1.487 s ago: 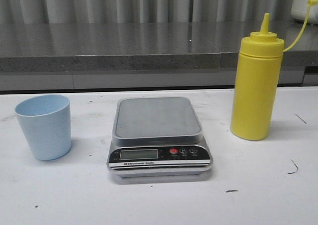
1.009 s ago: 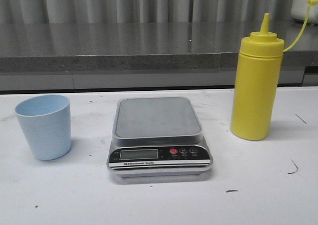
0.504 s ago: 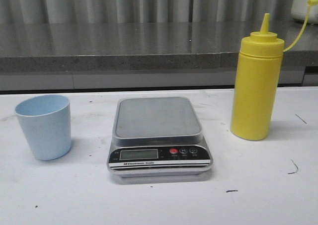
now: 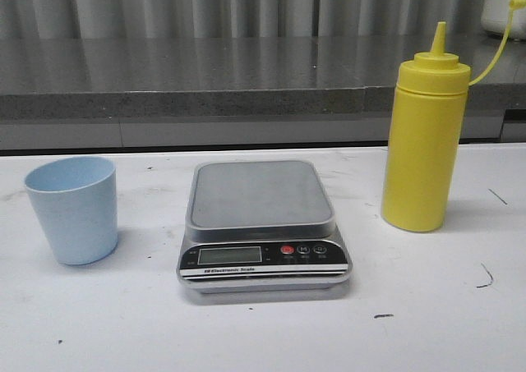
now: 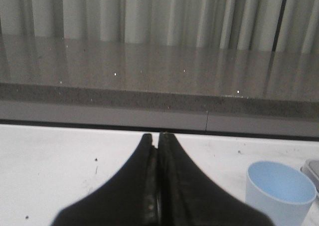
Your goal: Pour seasoning into cup on scale with both arms
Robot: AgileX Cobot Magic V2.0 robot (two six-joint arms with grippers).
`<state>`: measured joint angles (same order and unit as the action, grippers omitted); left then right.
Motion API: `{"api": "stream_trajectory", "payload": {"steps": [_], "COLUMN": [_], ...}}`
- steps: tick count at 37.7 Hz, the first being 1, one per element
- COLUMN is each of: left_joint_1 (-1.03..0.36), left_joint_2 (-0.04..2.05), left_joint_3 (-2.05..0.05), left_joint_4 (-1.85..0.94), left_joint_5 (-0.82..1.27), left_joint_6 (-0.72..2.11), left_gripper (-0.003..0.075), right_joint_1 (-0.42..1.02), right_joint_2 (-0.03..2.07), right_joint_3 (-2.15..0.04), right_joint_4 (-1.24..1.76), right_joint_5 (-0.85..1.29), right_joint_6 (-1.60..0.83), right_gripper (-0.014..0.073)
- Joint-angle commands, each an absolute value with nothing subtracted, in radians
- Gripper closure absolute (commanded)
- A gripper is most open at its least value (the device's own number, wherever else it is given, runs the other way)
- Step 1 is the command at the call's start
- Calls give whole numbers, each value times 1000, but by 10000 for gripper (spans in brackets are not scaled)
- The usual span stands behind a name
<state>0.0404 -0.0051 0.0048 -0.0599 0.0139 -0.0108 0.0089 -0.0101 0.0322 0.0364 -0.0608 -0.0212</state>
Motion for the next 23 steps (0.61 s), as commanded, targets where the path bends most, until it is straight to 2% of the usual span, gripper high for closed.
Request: {"api": "stream_trajectory", "payload": {"steps": [1, 6, 13, 19, 23], "left_joint_1": [32, 32, 32, 32, 32], "left_joint_2": [-21, -21, 34, 194, 319], "left_joint_3": [27, 8, -179, -335, -408], "left_joint_4": [-74, -146, -104, -69, -68], "left_joint_5": [-181, -359, -127, 35, 110], "left_joint_6": [-19, -21, -11, -11, -11], "left_gripper": [740, 741, 741, 741, 741], "right_joint_1": [5, 5, 5, 5, 5], "right_joint_2": [-27, -27, 16, 150, 242], "right_joint_3": [-1, -86, -293, -443, -483], "right_joint_4": [33, 33, 33, 33, 33], "right_joint_5": [-173, -65, 185, 339, 369], "right_joint_6": [-24, -24, -24, -24, -24], "right_gripper": [663, 663, 663, 663, 663]}}
